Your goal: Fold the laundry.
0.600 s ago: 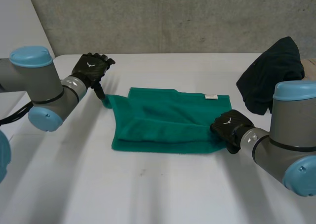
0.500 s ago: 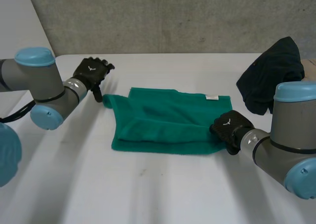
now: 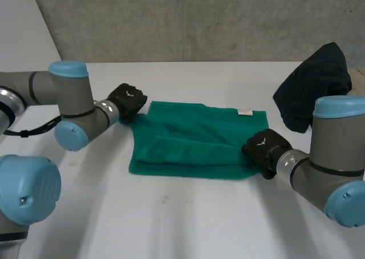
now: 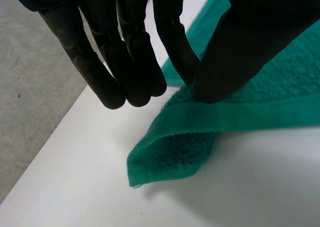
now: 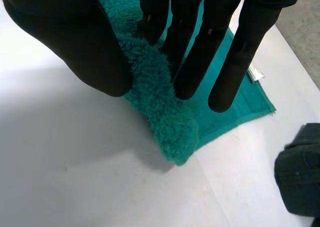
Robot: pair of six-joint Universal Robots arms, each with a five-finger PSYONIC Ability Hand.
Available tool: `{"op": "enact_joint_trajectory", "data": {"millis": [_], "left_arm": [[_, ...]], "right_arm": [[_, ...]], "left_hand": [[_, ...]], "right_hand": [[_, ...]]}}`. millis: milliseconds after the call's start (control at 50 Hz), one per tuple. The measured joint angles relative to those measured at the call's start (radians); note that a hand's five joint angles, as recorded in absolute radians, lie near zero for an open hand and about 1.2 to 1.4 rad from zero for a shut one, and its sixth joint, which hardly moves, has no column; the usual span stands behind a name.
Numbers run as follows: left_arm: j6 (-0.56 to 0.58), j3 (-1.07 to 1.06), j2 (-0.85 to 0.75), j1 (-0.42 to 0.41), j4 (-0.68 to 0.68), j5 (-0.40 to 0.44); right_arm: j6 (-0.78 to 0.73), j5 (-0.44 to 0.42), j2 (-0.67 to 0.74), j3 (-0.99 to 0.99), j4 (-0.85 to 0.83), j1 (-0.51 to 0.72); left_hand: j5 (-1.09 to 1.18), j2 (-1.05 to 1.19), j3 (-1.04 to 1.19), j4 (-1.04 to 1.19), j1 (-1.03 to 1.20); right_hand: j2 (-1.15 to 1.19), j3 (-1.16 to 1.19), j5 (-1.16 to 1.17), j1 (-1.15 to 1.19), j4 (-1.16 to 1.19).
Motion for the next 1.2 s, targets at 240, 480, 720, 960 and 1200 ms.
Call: {"op": "enact_joint_trajectory", "data": {"millis": [240,480,720,960,1200], "left_arm": [[0.106,-0.063,0.088,0.001,-0.002,-0.038],[-0.086,-0.413,0.426,0.011,0.024,-0.053],[-0.04,-0.475,0.4,0.004,0.036,-0.126],[-0.064,-0.389,0.309,-0.068,0.03,-0.167],[-0.075,-0.269,0.17,-0.096,-0.059,-0.175]], "right_arm": [[0.015,-0.007,-0.075,0.016,0.019,-0.028],[0.068,-0.093,-0.188,0.04,0.06,-0.007],[0.034,-0.097,-0.136,0.049,0.06,0.019],[0.026,-0.09,-0.148,0.062,0.057,0.001],[0.025,-0.09,-0.145,0.073,0.058,-0.007]], "left_hand": [[0.0,0.003,0.004,0.003,0.0],[0.0,0.003,0.004,0.003,0.0],[-0.852,-0.864,-0.857,-0.875,-0.833],[-0.896,-0.906,-0.902,-0.914,-0.87],[-0.544,-0.551,-0.565,-0.568,-0.485]], "right_hand": [[0.0,0.0,0.0,0.0,0.0],[0.0,0.0,0.0,0.0,0.001],[0.0,0.0,0.0,0.0,0.001],[0.0,0.0,0.0,0.0,0.001],[0.0,0.0,0.0,0.0,0.001]]}}
